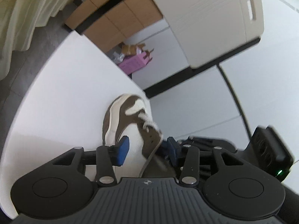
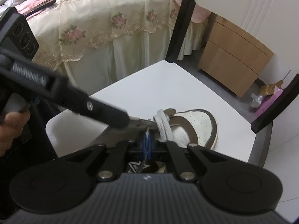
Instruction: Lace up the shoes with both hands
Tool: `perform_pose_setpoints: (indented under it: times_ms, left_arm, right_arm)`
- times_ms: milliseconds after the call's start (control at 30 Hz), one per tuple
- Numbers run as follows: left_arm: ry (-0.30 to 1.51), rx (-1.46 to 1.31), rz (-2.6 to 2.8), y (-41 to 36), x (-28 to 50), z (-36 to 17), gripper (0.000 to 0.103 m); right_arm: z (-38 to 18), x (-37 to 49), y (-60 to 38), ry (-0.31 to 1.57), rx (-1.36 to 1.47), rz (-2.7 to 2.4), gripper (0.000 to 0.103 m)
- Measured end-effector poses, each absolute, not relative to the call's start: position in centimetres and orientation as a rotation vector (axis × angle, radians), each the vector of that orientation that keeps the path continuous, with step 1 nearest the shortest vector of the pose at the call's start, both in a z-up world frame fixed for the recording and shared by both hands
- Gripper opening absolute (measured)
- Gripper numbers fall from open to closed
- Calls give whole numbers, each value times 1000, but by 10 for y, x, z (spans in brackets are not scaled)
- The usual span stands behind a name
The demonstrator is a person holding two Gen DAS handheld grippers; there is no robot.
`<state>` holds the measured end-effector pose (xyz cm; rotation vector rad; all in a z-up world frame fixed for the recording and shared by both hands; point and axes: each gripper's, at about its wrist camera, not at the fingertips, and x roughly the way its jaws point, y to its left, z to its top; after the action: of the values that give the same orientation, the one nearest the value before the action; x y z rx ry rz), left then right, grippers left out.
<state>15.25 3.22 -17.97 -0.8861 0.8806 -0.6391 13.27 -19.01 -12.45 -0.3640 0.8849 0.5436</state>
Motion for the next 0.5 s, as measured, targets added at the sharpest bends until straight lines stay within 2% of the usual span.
perform_pose_setpoints:
  times_ms: [233, 300, 367, 500]
  left_arm:
    - [886, -1211, -619, 40, 174, -212, 47]
    - [872, -1236, -596, 39, 177, -217, 47]
    - [862, -1248, -579, 37, 178, -220, 41]
    - [886, -1278, -572, 35, 178, -228, 39]
  right_arm:
    - [-123, 136, -196, 866, -299, 538, 4]
    - [-123, 135, -196, 859, -296, 537, 4]
    - [-124, 135, -198, 857, -280, 537, 4]
    - [-124, 137, -199, 866, -263, 535, 4]
